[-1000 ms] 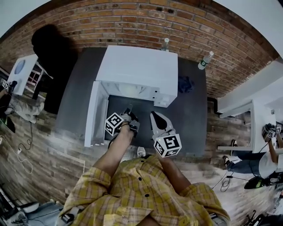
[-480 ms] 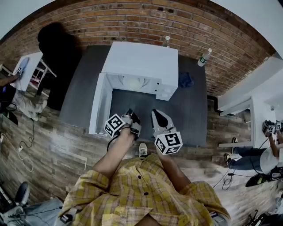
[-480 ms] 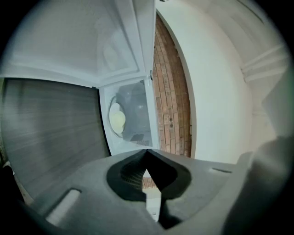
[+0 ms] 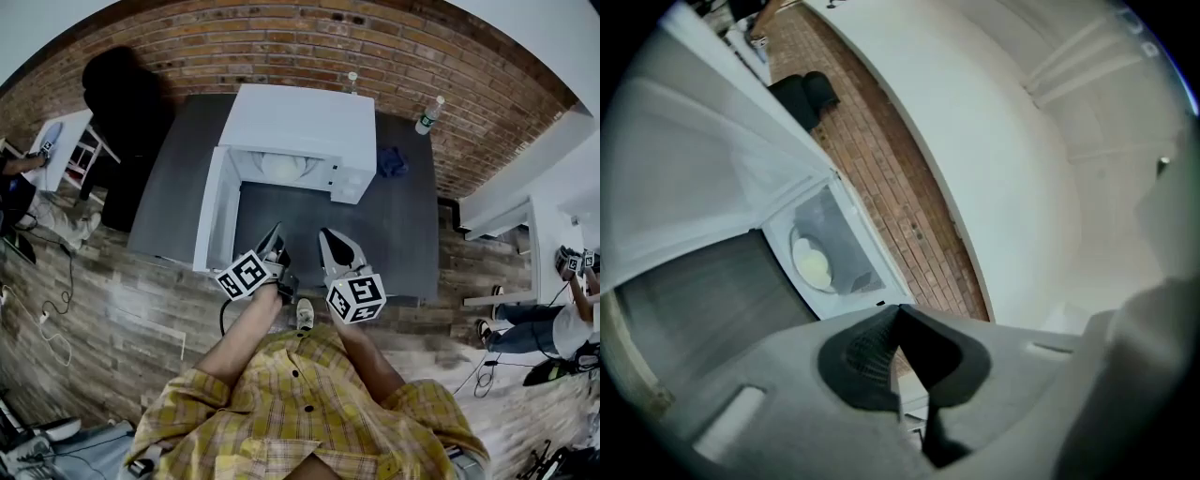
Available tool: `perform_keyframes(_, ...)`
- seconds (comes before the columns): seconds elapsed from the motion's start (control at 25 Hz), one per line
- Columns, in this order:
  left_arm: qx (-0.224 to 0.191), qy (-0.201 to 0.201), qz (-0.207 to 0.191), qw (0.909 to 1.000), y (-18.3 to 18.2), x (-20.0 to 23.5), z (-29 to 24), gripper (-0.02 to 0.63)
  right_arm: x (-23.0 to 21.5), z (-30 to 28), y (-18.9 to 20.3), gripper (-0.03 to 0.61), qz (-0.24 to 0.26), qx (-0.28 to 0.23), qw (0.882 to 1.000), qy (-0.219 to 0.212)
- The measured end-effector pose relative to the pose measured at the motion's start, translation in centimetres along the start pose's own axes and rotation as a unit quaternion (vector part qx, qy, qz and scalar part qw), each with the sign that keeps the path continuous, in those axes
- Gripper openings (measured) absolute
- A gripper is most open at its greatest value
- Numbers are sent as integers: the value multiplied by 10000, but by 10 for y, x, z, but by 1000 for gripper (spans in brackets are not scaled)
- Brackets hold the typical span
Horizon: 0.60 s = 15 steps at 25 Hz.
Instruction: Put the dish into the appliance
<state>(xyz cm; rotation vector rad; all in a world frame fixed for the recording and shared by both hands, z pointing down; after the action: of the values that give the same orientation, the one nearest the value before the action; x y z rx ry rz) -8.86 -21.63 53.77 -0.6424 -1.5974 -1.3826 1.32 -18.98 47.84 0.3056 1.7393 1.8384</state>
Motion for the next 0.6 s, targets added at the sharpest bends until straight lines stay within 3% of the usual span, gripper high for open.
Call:
perform_keyframes(0.12,92,323,-853,9958,-1,-19,10,2,5,3,-1,5,1,4,10000,-19)
perform_keyframes(0.24,84,626,-1705,9833,-5,-42,19,2,10,3,-3,5,6,-15,10000,-56)
perform_keyframes(0.44,-29,848,-2929,9524,-10,-60,32,2,16,3,-2,5,38,-13,9999,-122)
perform_keyframes(0.6,-160,932,-3638,9267,-13,-68,42,2,17,2,-1,5,45,-22,9999,-147)
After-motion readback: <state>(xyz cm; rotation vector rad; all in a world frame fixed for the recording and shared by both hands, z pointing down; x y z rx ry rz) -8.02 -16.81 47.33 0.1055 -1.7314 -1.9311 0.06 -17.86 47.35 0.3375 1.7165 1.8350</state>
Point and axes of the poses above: the fingertips, and each gripper's own axes: z backward along the fingers, x to its left, y out of its underside, the point moved 1 cm from there along z, backward along the fingers, and after that the axes turned 13 degrees about -x, right-handed, at the moved point
